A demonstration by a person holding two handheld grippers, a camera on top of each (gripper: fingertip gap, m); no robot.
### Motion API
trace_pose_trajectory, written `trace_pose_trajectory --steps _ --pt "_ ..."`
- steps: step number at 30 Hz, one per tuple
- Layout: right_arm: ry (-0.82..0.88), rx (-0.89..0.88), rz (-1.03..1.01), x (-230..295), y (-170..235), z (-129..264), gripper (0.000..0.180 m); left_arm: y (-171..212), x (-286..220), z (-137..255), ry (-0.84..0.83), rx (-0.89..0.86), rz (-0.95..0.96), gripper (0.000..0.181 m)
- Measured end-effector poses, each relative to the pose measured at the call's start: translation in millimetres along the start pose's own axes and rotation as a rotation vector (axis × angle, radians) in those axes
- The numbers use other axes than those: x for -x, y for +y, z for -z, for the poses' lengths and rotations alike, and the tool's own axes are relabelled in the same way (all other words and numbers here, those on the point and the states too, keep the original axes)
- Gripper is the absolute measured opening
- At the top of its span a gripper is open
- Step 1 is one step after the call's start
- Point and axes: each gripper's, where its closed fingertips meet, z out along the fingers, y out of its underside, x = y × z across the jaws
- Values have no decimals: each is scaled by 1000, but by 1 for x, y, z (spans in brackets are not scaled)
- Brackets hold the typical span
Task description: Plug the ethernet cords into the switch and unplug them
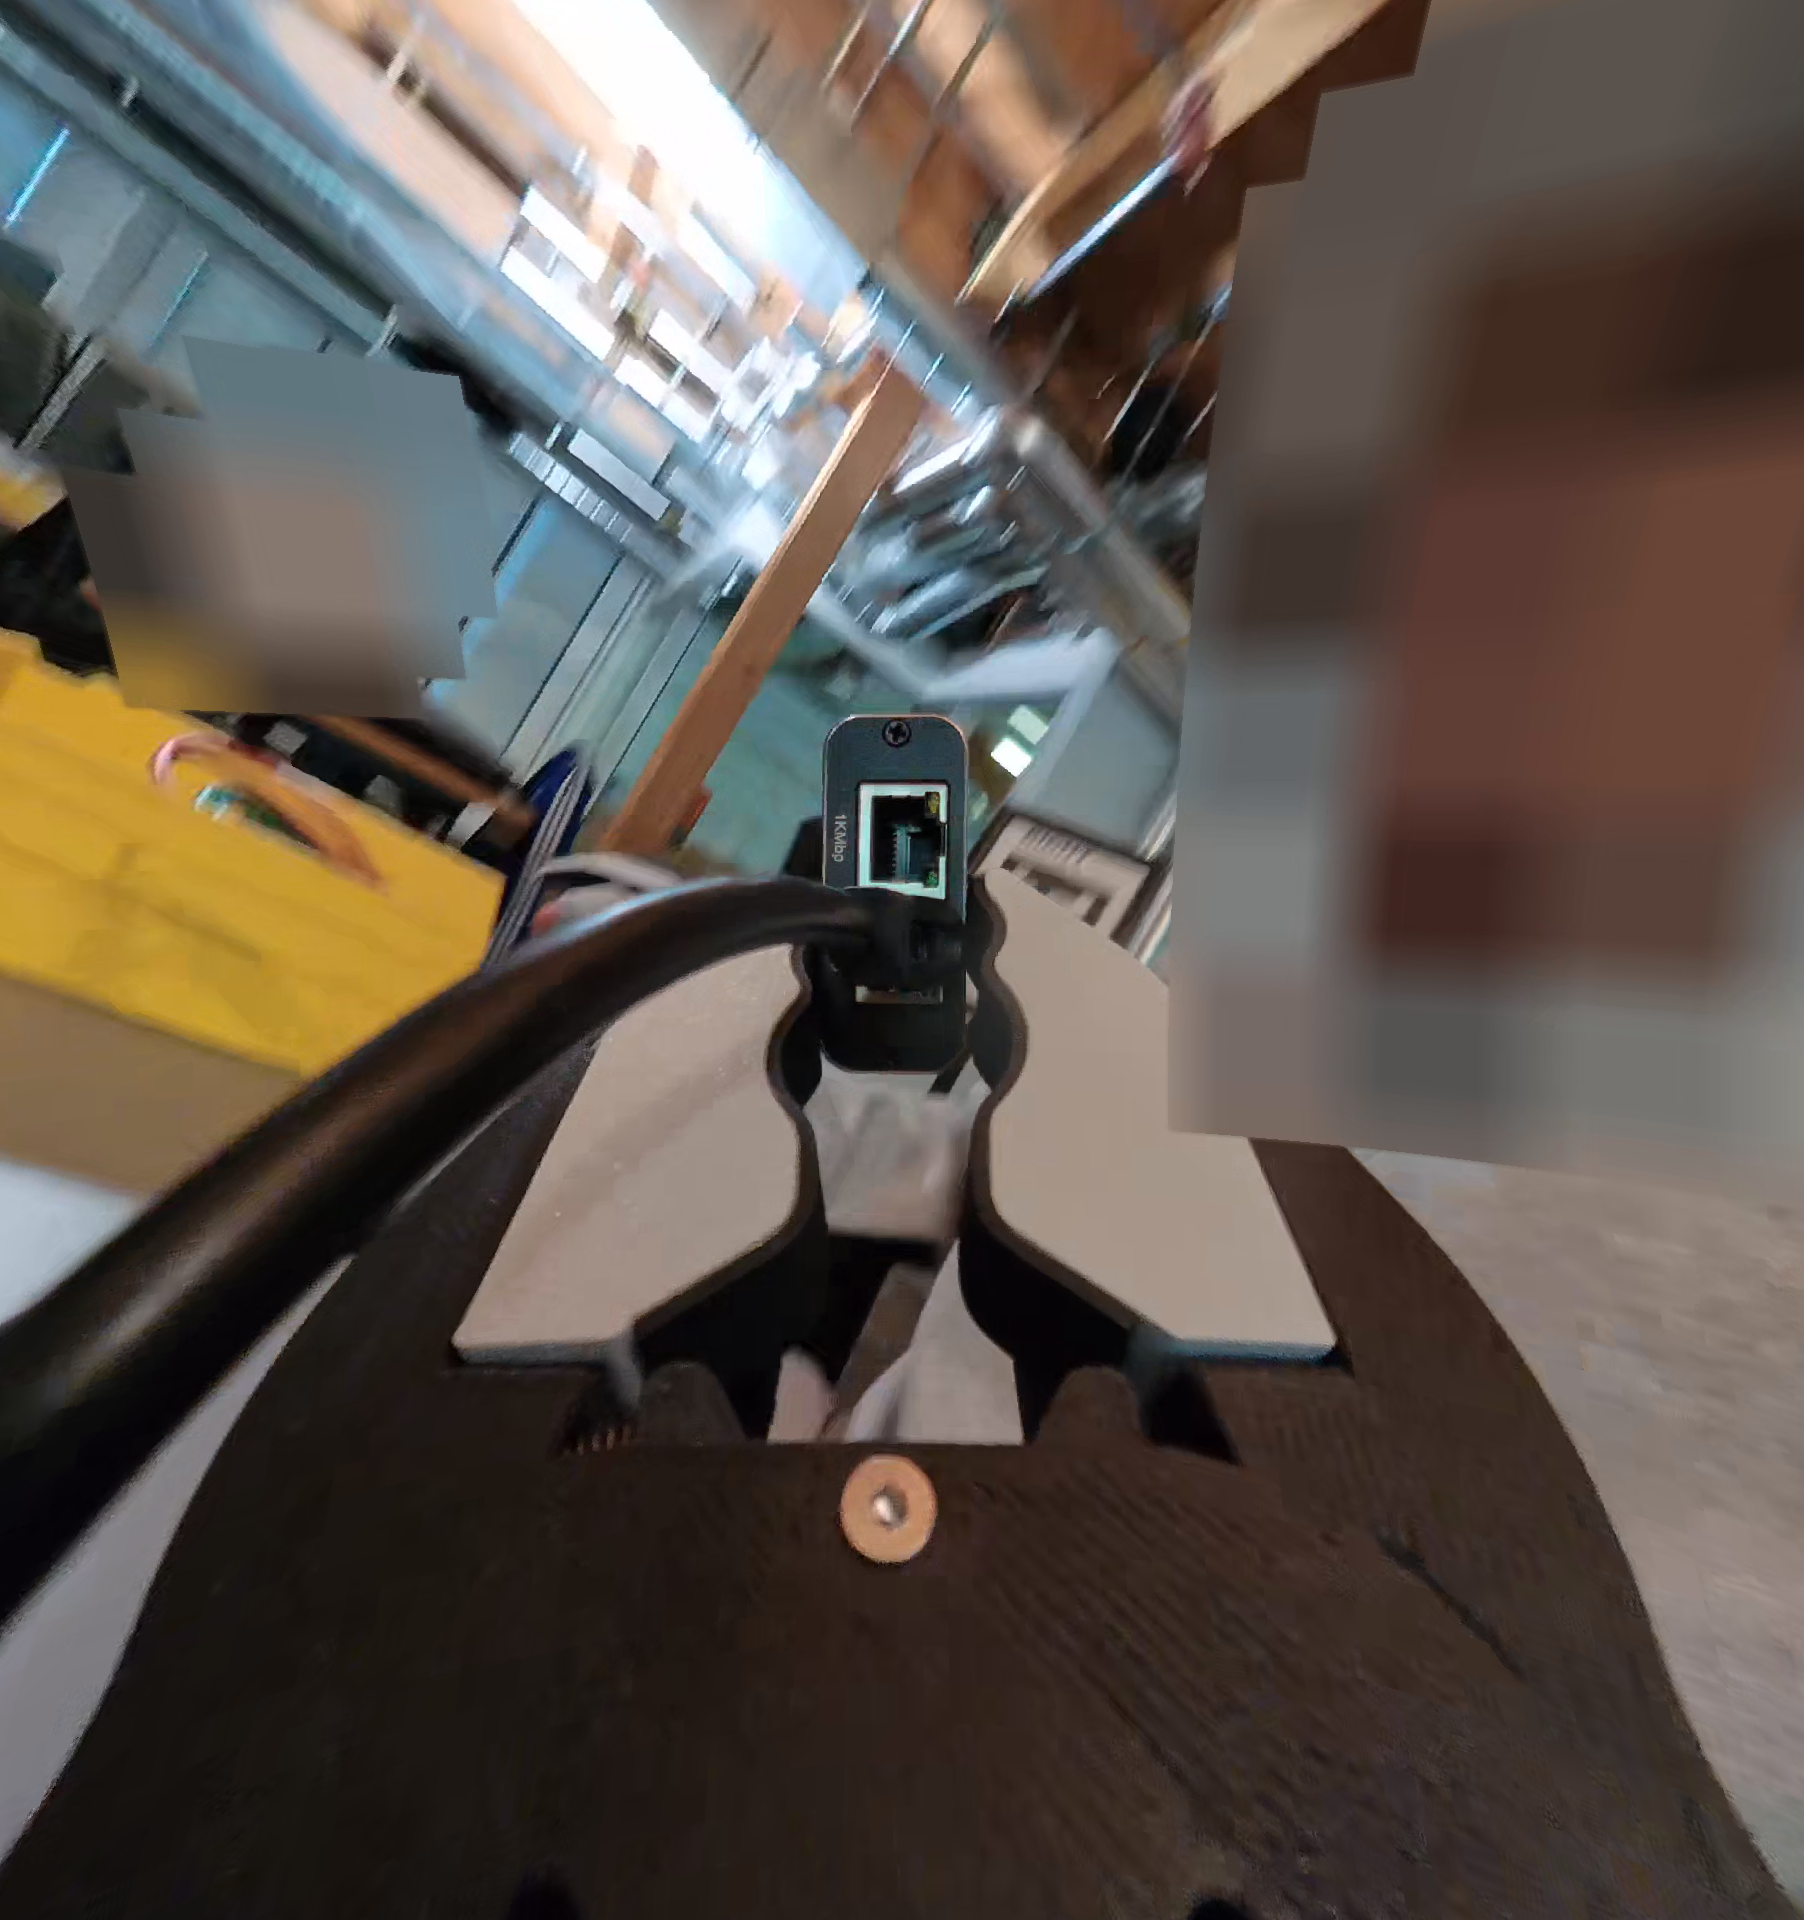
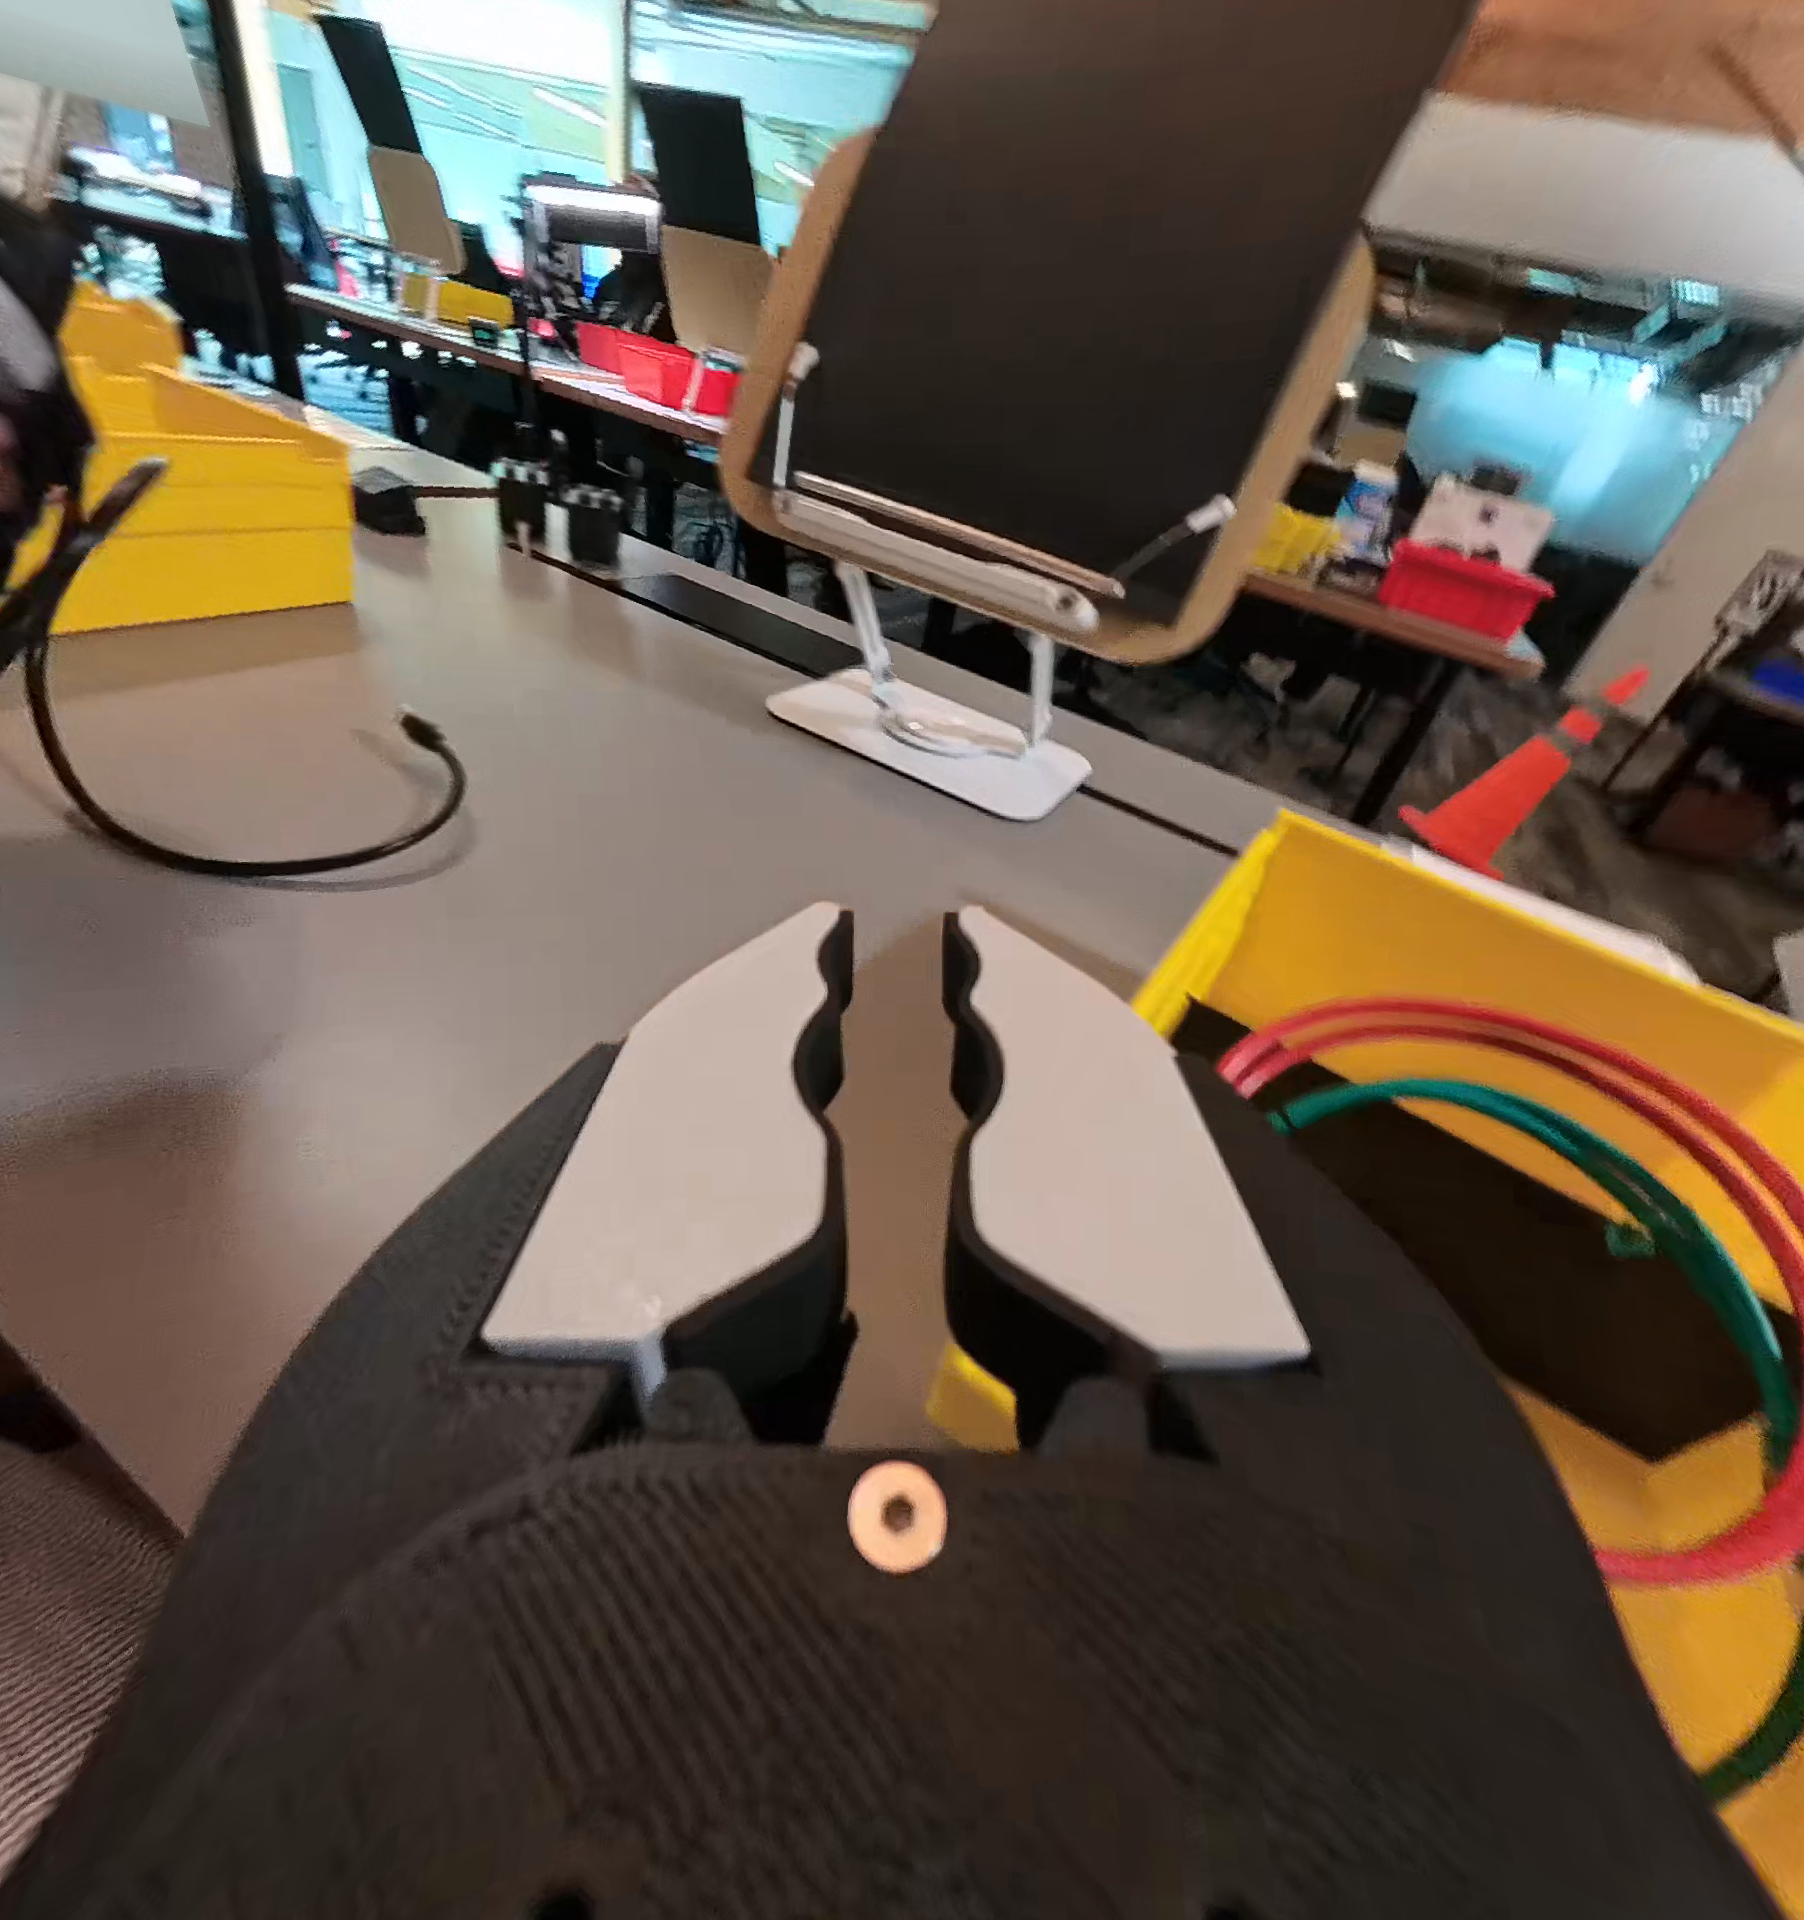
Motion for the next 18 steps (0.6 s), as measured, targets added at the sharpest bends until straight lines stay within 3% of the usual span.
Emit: trace_pose_trajectory --steps 4,9,14,18 --pt "-115 -47 98 52 -14 -10 15 42 25 -16 -185 250 -74 27" --pt "-318 -44 72 120 -15 -22 19 86 40 -29 -264 474 -4 27" --pt "-565 -22 -229 173 -17 -27 34 145 44 -29 -271 768 103 27" --pt "-638 -22 -545 173 -22 -35 31 170 46 -29 -271 872 158 27"
